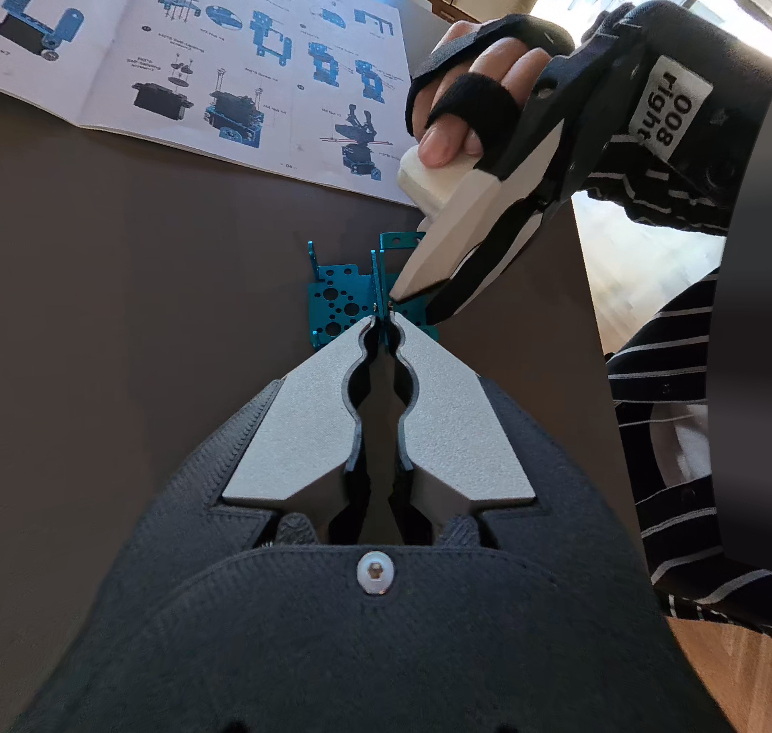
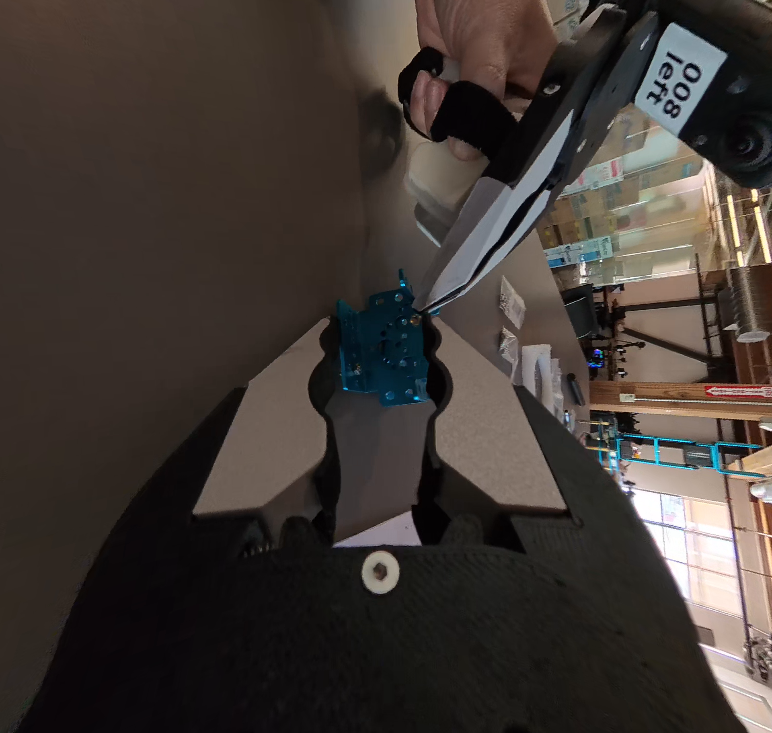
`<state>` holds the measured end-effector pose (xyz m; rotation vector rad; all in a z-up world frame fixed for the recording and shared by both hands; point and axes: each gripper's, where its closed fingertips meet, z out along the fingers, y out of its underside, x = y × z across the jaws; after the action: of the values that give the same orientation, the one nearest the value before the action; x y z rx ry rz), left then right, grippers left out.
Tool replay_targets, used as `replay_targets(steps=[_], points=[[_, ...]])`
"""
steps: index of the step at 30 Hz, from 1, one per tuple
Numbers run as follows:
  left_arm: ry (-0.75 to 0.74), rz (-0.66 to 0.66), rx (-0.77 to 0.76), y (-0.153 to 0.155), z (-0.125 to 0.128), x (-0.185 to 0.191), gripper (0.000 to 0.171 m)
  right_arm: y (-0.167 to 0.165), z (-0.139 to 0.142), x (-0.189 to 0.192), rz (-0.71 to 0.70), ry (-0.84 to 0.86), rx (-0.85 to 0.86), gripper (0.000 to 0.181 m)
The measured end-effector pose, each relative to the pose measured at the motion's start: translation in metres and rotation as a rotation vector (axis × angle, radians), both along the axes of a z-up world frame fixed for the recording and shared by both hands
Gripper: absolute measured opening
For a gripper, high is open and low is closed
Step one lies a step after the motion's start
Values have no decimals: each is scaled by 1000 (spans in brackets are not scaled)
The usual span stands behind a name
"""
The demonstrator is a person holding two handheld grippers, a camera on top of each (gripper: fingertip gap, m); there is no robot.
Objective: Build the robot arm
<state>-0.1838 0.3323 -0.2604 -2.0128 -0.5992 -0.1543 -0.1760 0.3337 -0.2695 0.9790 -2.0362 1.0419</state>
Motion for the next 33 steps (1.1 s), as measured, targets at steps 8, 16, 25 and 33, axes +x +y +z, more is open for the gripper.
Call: replay_targets(steps=[8,16,25,33], points=[[3,-1,-3,0,0,0,3,0,-1,-1,-14,-45,12,42],[7,12,-6,-1,0,-2,3,5,-12,0,-20,-17,85,15],[2,6,-3,0,0,-1,3,0,1,-2,-15,32,8,42],[3,8,-4,0,0,-1,3,1,-2,-2,-32,-24,26,37]])
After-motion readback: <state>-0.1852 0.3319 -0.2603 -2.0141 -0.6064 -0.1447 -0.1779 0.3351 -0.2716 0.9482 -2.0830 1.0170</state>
